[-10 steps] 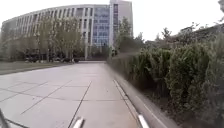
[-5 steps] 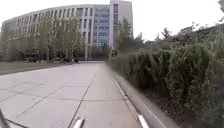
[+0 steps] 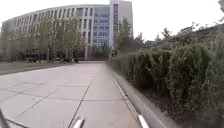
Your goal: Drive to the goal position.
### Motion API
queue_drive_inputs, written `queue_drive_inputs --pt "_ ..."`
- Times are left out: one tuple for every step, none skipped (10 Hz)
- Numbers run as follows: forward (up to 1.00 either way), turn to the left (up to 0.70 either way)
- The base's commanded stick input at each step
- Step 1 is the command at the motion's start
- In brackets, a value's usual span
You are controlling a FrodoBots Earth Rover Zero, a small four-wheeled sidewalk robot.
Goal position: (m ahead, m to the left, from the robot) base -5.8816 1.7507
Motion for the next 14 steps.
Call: queue_drive_inputs --pt "0.03 0.00" --pt "0.02 0.00" --pt "0.01 0.00" --pt "0.04 0.00" --pt "0.02 0.00" --pt "0.01 0.00" --pt "0.01 0.00" --pt "0.02 0.00" --pt "0.00 0.00" --pt "0.00 0.00" --pt "0.00 0.00" --pt "0.00 0.00" --pt "0.00 0.00" --pt "0.04 0.00"
